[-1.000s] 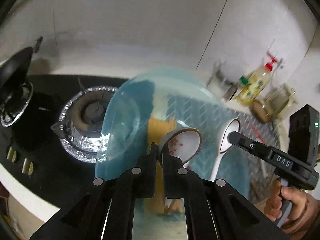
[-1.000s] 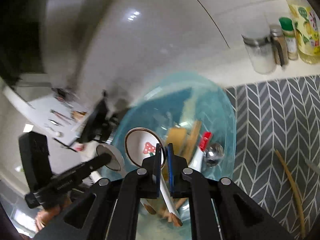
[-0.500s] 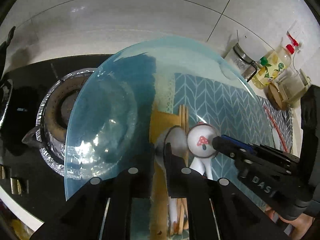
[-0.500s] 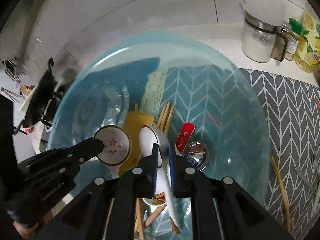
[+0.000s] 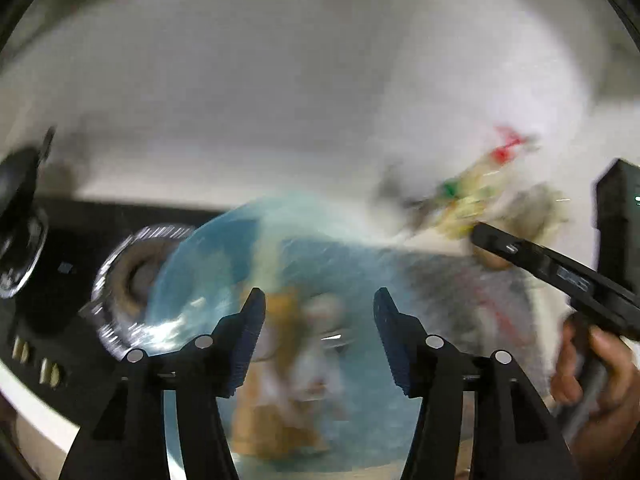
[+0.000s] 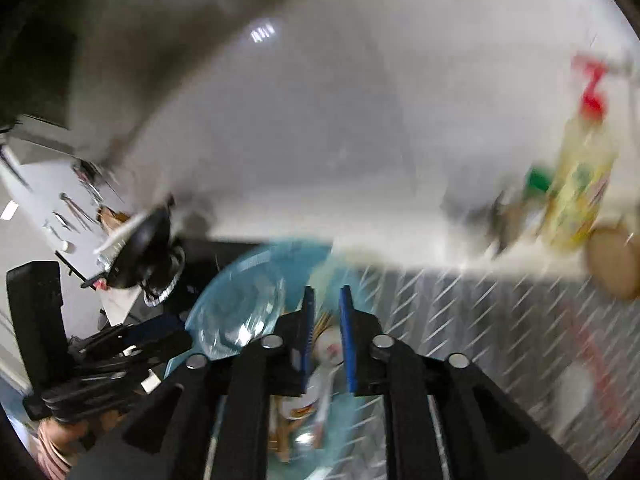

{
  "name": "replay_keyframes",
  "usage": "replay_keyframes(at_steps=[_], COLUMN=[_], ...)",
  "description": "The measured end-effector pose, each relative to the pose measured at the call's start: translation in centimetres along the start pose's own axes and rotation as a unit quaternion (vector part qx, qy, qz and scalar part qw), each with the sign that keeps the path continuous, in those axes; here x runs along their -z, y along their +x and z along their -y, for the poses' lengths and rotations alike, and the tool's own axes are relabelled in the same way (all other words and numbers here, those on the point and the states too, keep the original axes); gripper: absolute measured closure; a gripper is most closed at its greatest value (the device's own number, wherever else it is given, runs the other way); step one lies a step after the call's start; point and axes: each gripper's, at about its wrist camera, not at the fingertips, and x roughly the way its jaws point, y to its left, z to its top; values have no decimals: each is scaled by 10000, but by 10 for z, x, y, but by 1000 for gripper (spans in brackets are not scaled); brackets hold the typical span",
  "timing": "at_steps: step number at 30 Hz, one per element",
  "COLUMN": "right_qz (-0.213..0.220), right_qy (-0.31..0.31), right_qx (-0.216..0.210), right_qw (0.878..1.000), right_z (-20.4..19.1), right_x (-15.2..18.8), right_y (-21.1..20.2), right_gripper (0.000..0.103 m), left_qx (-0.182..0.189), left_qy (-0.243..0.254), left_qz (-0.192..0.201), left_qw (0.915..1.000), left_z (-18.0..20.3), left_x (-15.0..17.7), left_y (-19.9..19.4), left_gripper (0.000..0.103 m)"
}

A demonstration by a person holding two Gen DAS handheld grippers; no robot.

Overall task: Organize utensils
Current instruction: 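Move both tools back over the utensil mat, then grasp a wooden chopstick with the left tool while the right tool grasps the red chopstick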

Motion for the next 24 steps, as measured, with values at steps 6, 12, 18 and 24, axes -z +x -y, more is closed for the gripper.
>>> replay_keyframes(at_steps=[6, 12, 18, 24], right_qz=[911, 249, -216, -351], right_qy=[-539, -337, -133, -513], right_qx=[690, 1151, 1281, 1594], right_qw=[9920, 9925, 9914, 9853], right_z=[75, 155, 211, 247], right_x=[5, 65, 123, 141], right_y=[-86, -94, -98, -87], right_gripper=[47, 47, 47, 47], left_qx=[759, 420, -450, -931], left_qy=[624, 292, -469, -221], left_qz=[-255, -1575, -2104, -1943], left_qw=[9948, 9862, 9754, 9763], left_z=[112, 159, 149, 166], left_x=[33, 103, 140, 153], left_y=[7, 119, 195, 208], left_gripper=[30, 35, 45, 45])
